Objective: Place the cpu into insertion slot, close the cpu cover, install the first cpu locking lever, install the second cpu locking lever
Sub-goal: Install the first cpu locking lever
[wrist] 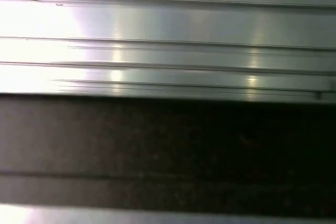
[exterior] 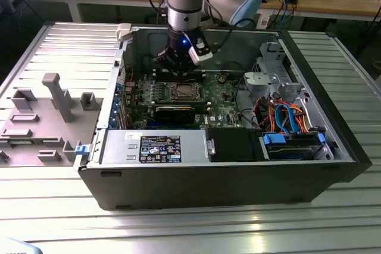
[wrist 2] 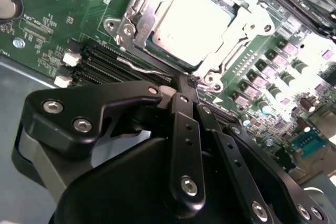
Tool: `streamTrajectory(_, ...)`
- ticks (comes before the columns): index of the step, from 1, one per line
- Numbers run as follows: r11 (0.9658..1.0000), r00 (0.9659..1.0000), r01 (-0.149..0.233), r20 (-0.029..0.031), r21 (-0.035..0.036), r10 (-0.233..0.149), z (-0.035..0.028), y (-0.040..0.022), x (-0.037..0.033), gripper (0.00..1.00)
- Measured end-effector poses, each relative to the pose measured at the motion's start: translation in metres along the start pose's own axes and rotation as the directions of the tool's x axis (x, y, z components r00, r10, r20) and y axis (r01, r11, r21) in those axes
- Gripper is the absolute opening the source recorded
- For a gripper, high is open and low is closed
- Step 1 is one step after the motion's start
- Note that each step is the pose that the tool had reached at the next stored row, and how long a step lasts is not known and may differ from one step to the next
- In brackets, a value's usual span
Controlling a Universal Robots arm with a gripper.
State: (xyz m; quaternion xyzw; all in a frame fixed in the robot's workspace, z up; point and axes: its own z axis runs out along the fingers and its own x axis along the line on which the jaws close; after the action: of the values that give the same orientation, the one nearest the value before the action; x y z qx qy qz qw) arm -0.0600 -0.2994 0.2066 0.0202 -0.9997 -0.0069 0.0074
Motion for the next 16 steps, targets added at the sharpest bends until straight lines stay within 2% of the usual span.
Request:
streamTrajectory(3,1.0,1.0,0.0,-0.0046,0.0,0.0,0.0025,-0.0002,-0.0029,0.11)
streamTrajectory(9,1.0,1.0,0.0,-0.0059,-0.0006,0.0,0.0026,-0.0004,-0.0103,0.11)
streamTrajectory(14,1.0,0.9999,0.0,-0.0123,0.0005,0.0,0.0027,-0.0008,-0.0217,0.11)
streamTrajectory(16,1.0,0.9999,0.0,-0.0152,0.0022,0.0,0.0028,-0.0009,-0.0285,0.11)
